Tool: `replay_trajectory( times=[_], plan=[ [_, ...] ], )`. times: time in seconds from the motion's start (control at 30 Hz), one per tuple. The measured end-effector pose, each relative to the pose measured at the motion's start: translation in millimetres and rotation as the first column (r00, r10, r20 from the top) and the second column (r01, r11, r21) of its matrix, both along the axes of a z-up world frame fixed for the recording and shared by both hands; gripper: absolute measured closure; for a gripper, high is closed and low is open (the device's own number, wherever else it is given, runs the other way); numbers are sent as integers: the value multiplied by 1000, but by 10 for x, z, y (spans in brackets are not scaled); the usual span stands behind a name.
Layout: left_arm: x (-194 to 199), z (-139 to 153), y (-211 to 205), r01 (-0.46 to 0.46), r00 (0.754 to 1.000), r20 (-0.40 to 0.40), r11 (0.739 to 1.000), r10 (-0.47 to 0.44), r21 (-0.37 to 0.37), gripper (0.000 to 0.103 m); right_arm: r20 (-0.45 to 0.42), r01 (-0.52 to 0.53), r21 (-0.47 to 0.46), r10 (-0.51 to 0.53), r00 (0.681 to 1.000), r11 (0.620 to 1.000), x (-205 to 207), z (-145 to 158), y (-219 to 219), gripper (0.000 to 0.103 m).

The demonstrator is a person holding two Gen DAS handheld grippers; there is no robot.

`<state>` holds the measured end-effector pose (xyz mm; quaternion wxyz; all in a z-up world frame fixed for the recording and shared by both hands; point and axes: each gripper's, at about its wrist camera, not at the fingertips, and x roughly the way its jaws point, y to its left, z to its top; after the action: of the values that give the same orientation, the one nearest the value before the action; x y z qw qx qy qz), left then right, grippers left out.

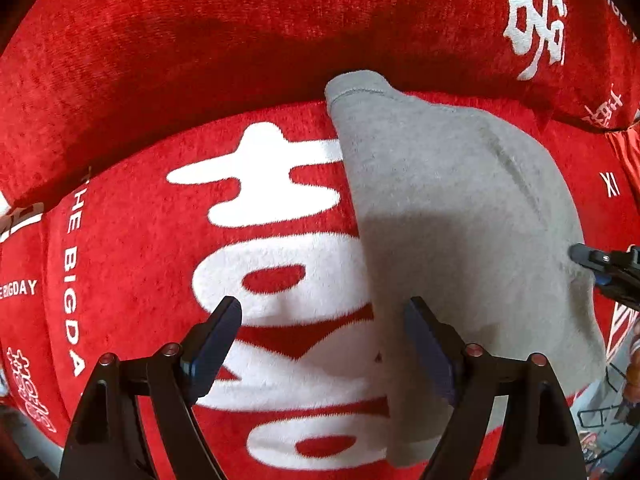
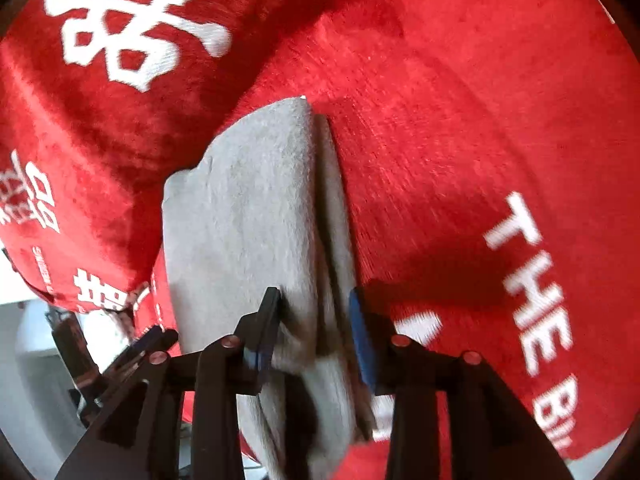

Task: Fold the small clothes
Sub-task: 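Lay the folded sweater bundle down and open both tools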

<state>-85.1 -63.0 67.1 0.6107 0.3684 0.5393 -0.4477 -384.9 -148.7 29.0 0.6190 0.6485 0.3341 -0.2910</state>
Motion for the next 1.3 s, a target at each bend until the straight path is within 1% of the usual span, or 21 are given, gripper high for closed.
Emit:
replay_trajectory(
  times=[0.1,0.17,0.23,0.27,0.3,0.33,0.37,0.4,0.5,0.6,0.63,0.67,0.73,0.8,0.83,0.93,1.03,1.1,1.13,1.17,1.3],
  plan=[
    [-56,35,94,11,999,-36,1000,-11,3,19,53,-41,-35,43,998,999,-35,218,169,61],
    [-126,-11,152,23,998,-52,1000,-21,20,19,74,-87,-28,89,993,996,10,282,293,61],
    [-211,-71,228,26,998,-54,999,-24,35,19,45,-146,-8,146,988,989,100,260,422,61],
    [-245,-105,264,27,998,-57,999,-25,42,19,13,-173,1,173,985,985,98,218,474,66],
    [-278,-148,302,30,998,-61,998,-27,55,19,-38,-206,13,207,978,978,123,152,540,76],
    [-300,-187,333,31,998,-58,997,-27,67,19,-84,-232,26,233,969,972,127,76,598,97],
    [-316,-228,366,29,998,-56,997,-25,77,19,-126,-245,37,247,961,969,97,-23,657,96],
    [-328,-267,401,28,998,-63,996,-22,85,18,-136,-238,46,242,961,970,66,-78,679,96],
    [-343,-309,468,28,997,-74,996,-21,90,18,-79,-144,67,149,986,987,-76,-141,682,97],
    [-338,-295,514,24,997,-82,996,-17,84,18,-86,-109,60,114,990,992,-173,-127,706,98],
    [-333,-298,521,21,996,-87,996,-14,84,18,-102,-105,57,110,989,993,-407,-114,716,95],
    [-327,-303,530,19,996,-92,996,-11,83,18,-126,-96,55,102,987,994,-458,-100,729,86],
    [-310,-338,560,20,995,-96,997,-12,78,18,-151,-69,58,77,986,996,-545,-66,770,77],
    [-296,-319,604,22,995,-99,997,-15,73,18,-165,-46,60,55,985,997,-565,-18,816,77],
    [-317,-254,623,23,995,-100,997,-16,73,18,-178,-42,57,51,983,997,-509,-4,821,77],
    [-307,-198,675,28,995,-95,997,-22,70,18,-253,-22,35,30,967,999,-503,115,903,76],
    [-305,-143,720,39,996,-82,997,-33,69,18,-278,15,13,-11,961,1000,-501,245,985,76],
    [-302,-106,760,46,997,-72,997,-41,69,18,-290,31,-8,-31,956,1000,-531,328,1040,63],
    [-297,-88,784,49,997,-68,996,-44,68,18,-296,37,-18,-41,954,999,-529,364,1066,52],
    [-289,-71,814,52,997,-68,996,-47,66,18,-299,38,-28,-45,953,999,-531,399,1093,48],
    [-287,-44,877,55,997,-64,996,-51,73,18,-295,36,-46,-47,954,998,-482,489,1222,48]
  ],
)
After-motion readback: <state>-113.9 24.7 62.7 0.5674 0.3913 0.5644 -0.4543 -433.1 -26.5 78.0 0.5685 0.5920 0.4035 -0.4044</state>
